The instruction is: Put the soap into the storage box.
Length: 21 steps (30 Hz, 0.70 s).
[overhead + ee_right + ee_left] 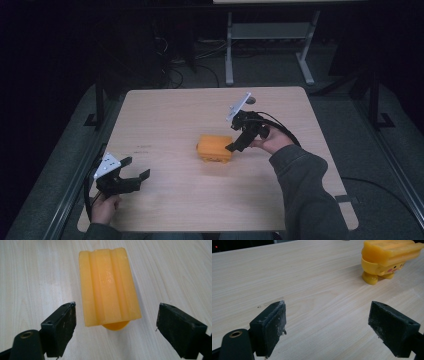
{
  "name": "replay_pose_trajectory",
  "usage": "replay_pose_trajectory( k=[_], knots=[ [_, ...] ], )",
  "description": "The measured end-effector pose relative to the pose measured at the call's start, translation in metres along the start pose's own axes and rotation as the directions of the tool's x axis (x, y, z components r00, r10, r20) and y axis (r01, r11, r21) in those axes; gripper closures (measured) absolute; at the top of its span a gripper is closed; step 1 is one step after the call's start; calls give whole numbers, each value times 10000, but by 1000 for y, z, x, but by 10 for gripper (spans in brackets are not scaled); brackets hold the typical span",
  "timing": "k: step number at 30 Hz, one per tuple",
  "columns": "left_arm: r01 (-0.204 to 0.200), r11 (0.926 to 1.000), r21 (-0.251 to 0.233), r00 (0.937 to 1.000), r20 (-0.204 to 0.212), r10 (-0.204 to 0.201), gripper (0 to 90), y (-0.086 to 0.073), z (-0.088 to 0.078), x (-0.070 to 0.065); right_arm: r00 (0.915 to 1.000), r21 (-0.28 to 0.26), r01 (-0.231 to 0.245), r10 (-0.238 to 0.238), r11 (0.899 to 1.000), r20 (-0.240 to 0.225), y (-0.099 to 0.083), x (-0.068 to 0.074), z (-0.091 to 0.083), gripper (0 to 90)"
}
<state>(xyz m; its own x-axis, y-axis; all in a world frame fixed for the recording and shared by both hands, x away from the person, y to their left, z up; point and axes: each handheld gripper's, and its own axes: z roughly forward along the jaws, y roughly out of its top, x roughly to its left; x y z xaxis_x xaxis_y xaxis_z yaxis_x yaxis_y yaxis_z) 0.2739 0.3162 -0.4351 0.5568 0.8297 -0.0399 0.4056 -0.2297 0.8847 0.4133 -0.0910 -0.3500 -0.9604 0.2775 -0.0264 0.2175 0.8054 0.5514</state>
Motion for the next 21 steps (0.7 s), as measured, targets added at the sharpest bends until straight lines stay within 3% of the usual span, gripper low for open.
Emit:
replay_pose_trajectory(
  k=[21],
  knots=[
    [-4,10000,39,10000,9,3,141,0,1,-1,9992,65,-381,379,9993,159,-24,3,-11,160]
  ],
)
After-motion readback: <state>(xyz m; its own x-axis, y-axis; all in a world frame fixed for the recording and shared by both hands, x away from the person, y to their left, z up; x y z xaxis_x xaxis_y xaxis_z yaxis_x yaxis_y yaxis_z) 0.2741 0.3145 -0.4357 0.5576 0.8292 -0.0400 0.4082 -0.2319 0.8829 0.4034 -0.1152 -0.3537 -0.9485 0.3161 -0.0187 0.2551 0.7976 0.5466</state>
